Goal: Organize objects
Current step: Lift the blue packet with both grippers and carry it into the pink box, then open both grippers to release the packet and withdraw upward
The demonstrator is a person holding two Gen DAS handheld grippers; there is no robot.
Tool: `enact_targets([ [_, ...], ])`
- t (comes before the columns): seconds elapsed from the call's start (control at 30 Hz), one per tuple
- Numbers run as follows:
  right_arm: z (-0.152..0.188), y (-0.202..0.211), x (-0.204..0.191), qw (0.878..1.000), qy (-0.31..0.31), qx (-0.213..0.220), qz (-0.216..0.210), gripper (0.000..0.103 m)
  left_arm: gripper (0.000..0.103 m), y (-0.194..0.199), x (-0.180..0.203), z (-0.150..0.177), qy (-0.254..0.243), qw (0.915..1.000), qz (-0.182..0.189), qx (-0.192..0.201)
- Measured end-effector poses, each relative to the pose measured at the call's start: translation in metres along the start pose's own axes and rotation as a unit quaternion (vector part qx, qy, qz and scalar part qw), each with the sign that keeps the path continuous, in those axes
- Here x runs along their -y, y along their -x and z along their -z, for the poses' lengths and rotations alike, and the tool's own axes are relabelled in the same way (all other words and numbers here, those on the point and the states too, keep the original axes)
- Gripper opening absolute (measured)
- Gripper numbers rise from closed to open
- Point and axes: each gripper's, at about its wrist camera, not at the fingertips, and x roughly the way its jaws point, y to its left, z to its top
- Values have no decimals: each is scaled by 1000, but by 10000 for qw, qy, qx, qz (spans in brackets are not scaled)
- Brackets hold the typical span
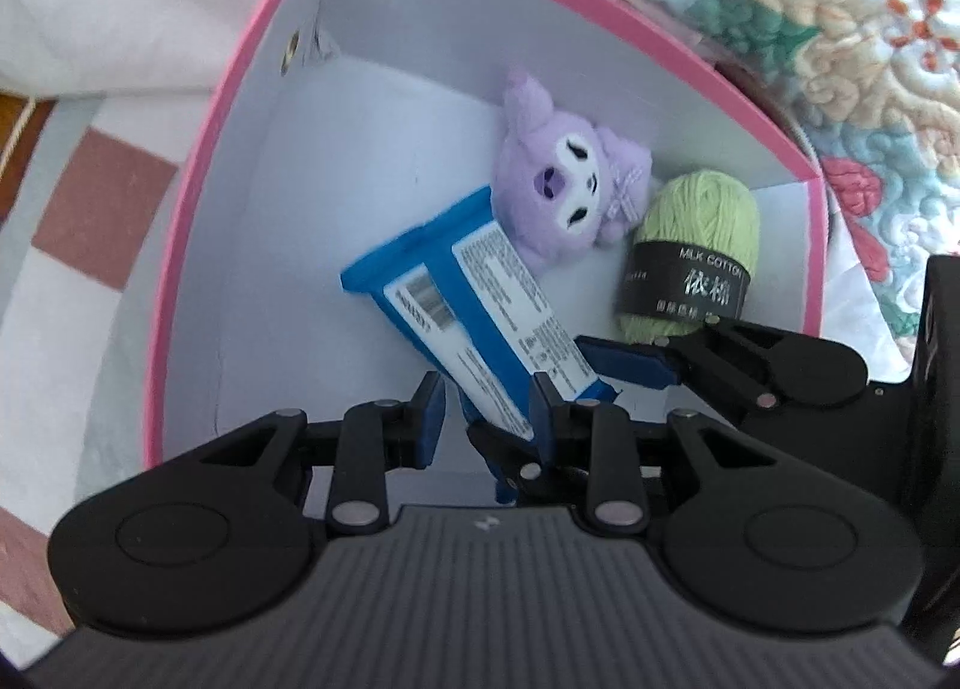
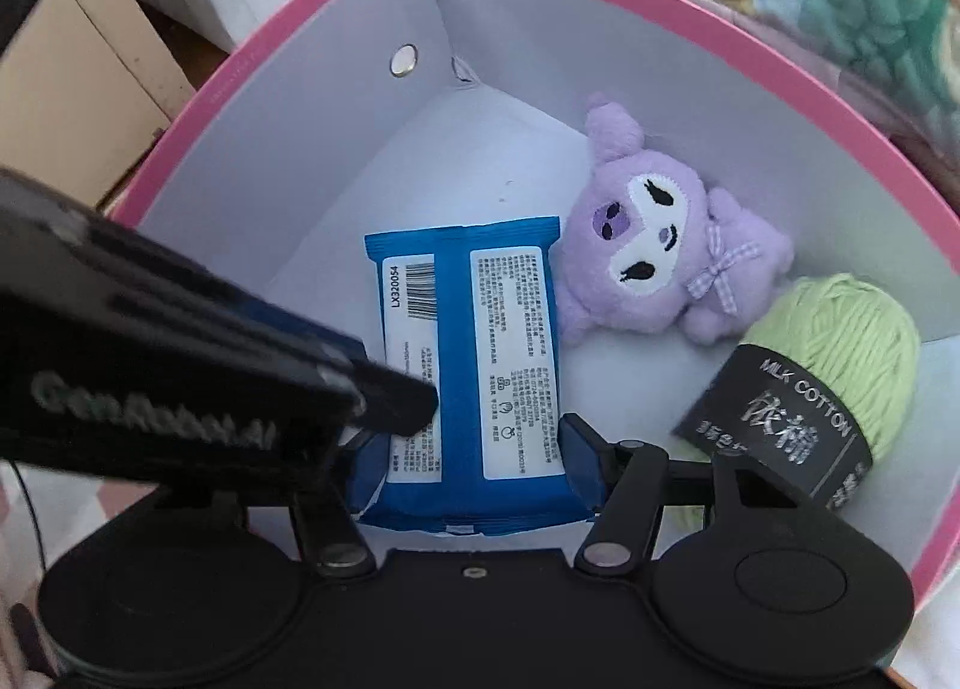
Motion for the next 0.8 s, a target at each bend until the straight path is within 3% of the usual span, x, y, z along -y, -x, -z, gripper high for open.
enact_targets([
  [0.13, 10, 6, -8, 9972, 409, 257, 569, 67, 29, 6, 0, -1, -243, 9994, -62, 222],
  [0.3, 22, 7, -6, 9930, 293, 343, 1092, 69, 31, 9, 2, -2, -542, 9974, -258, 404],
  [0.43, 24, 12, -6, 9905, 164, 434, 1294, 68, 35, 18, 6, 0, -610, 9960, -228, 604],
  [0.57, 26, 2, 0, 9915, 69, 498, 1196, 68, 37, 21, 6, 10, -750, 9945, -393, 617],
  [0.6, 27, -1, 2, 9927, 10, 510, 1092, 66, 37, 20, 7, 10, -769, 9941, -465, 613],
  [0.67, 30, -1, 4, 9941, 132, 647, 856, 51, 37, 21, 5, 12, -749, 9936, -547, 653],
  [0.7, 30, 0, 6, 9946, 187, 661, 772, 50, 37, 23, 4, 12, -741, 9935, -537, 677],
  [0.8, 27, -2, 4, 9927, 539, 579, 912, 41, 37, 26, 4, 13, -756, 9932, -500, 726],
])
